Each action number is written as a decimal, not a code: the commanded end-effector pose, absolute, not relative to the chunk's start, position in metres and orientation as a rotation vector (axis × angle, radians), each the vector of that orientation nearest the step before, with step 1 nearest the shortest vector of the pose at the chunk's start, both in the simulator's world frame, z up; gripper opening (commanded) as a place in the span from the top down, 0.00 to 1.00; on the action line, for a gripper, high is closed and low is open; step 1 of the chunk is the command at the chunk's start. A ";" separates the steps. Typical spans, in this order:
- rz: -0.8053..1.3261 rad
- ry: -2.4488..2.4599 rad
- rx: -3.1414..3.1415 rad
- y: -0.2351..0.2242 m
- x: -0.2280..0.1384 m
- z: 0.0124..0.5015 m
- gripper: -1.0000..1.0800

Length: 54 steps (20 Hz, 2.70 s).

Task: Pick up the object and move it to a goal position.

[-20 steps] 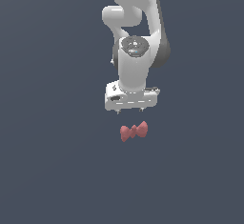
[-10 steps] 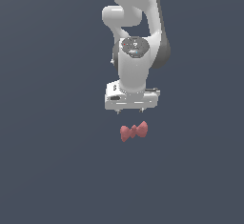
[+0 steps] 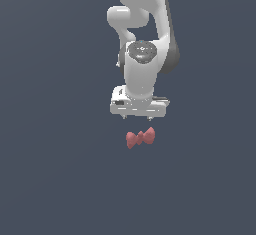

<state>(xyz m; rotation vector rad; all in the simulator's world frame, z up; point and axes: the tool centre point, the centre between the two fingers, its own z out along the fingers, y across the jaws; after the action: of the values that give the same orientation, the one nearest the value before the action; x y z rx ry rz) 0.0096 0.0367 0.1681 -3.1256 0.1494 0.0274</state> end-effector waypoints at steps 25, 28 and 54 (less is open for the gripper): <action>0.023 1.206 -2.894 0.045 0.032 0.155 0.04; 0.021 1.320 -2.845 0.046 0.034 0.153 0.04; 0.000 1.953 -2.461 0.054 0.050 0.146 0.04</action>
<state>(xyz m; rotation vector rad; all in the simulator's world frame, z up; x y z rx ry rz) 0.0493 0.0542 0.1459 -2.4690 1.9425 0.0007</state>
